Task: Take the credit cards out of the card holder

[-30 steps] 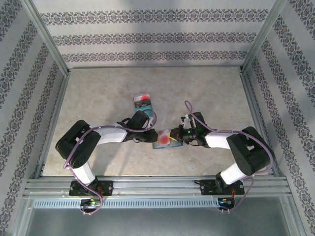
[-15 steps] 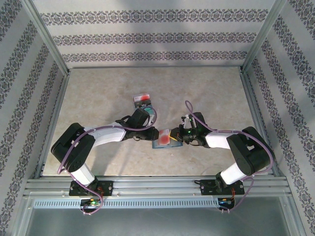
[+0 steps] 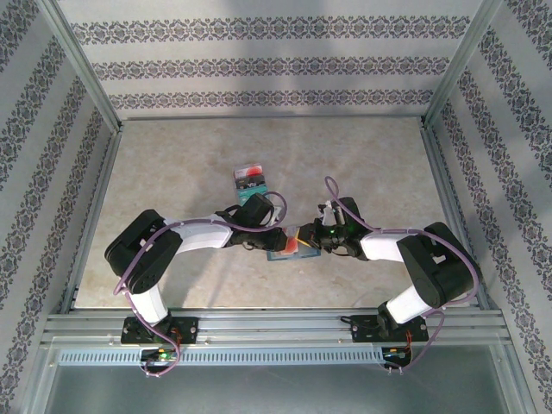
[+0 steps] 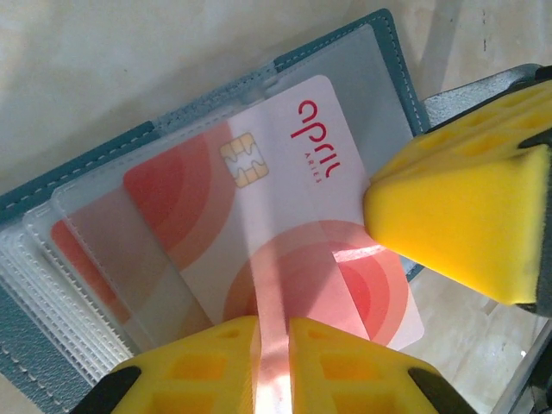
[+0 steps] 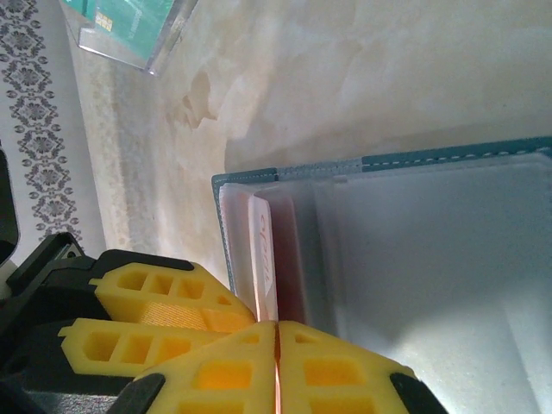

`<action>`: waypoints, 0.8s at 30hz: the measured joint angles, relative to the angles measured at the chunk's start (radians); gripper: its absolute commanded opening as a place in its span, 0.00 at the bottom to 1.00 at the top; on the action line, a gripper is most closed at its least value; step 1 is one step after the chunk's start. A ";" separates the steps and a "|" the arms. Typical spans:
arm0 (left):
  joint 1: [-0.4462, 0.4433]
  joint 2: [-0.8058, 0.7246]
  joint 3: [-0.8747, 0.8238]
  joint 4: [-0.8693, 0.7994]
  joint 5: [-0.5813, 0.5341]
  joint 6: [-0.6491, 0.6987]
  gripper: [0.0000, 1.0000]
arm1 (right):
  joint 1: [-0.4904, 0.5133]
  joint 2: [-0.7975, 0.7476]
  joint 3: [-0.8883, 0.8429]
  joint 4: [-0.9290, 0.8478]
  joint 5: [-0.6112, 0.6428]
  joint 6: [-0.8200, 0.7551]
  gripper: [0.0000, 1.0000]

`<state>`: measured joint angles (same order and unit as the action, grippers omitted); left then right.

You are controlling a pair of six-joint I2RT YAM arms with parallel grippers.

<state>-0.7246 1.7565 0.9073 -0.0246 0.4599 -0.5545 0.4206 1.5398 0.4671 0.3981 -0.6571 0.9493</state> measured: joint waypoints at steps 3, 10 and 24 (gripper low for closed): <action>0.000 0.001 -0.002 0.011 0.003 -0.003 0.16 | 0.001 0.002 -0.001 0.020 0.000 0.012 0.16; 0.000 0.003 -0.006 0.019 0.007 -0.008 0.16 | 0.021 0.039 -0.001 0.069 -0.003 0.021 0.17; 0.007 -0.006 -0.021 0.021 -0.010 -0.007 0.17 | 0.000 0.022 -0.001 0.054 -0.014 0.007 0.01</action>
<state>-0.7177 1.7504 0.8860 -0.0032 0.4503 -0.5617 0.4206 1.5616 0.4660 0.4519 -0.6712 0.9562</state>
